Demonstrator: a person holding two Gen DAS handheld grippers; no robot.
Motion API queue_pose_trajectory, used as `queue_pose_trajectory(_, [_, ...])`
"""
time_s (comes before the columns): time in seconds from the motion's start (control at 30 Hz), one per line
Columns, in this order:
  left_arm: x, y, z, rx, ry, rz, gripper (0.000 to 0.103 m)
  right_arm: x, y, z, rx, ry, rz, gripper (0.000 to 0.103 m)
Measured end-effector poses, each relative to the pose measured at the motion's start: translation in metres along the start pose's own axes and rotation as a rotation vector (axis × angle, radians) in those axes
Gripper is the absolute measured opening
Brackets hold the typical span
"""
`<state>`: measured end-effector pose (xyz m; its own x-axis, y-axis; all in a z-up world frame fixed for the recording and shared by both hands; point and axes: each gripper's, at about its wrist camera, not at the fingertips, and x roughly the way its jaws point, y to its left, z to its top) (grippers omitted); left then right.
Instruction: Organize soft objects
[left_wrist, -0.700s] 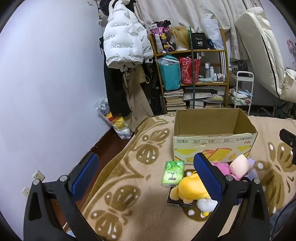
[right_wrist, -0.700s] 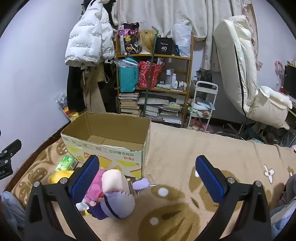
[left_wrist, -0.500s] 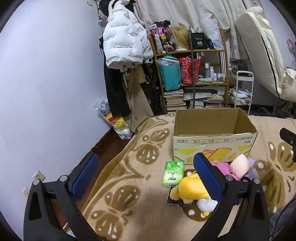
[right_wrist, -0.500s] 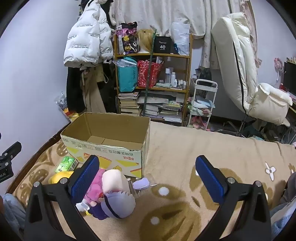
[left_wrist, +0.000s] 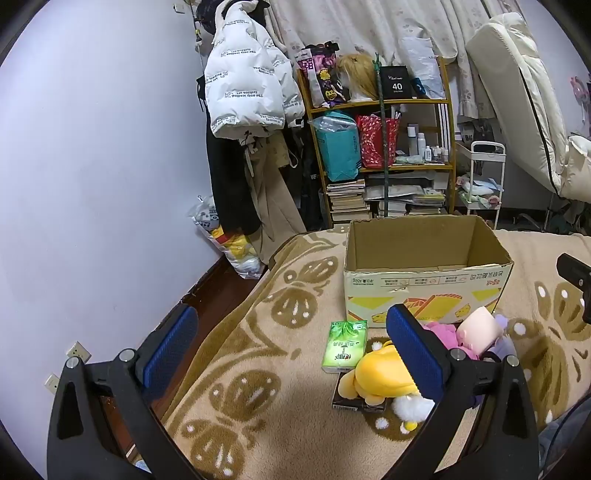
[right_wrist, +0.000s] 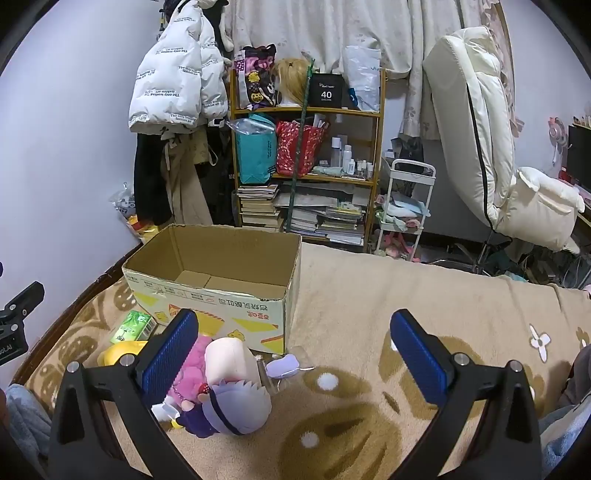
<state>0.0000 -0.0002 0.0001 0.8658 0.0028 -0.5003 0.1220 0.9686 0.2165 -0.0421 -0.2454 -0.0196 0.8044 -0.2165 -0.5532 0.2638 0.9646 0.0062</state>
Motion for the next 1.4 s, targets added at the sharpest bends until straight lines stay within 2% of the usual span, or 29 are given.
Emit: queue_pose_trajectory(1.4, [0.0000, -0.0059, -0.0035, 0.007, 0.006, -0.001, 0.101, 0.0017, 0.0031, -0.0022, -0.007, 0.001, 0.003, 0.103])
